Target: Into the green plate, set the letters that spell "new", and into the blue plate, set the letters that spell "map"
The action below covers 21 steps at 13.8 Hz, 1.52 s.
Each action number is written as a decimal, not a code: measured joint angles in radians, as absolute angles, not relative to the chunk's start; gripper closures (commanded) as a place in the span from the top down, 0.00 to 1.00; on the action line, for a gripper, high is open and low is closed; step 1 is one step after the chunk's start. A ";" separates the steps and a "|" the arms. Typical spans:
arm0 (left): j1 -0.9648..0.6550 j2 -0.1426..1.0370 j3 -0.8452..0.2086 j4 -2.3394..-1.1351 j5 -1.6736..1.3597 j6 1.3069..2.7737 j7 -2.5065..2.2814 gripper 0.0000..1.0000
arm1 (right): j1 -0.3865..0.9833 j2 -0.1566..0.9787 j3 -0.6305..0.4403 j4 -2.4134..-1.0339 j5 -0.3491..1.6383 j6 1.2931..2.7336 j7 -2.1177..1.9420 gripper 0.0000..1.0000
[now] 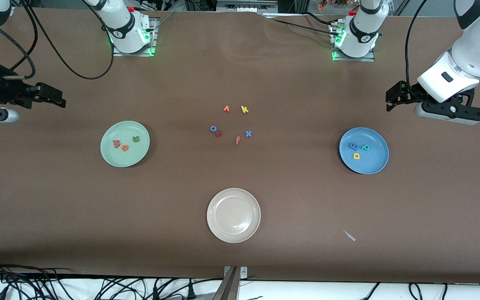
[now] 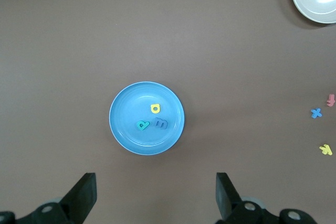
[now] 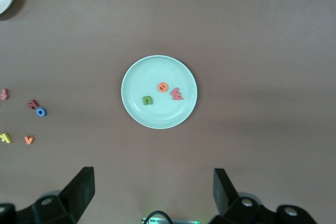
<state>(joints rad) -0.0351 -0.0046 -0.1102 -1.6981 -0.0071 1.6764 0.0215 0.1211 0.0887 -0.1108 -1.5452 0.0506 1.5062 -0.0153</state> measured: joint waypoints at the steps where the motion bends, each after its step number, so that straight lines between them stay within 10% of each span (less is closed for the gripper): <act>1: -0.035 -0.005 -0.110 -1.698 -0.007 1.676 0.021 1.00 | 0.119 0.088 -0.111 -1.543 0.047 1.506 -0.016 1.00; 21: -0.035 -0.005 -0.110 -1.698 -0.007 1.672 0.021 1.00 | 0.155 0.093 -0.110 -1.507 -0.036 1.513 -0.016 1.00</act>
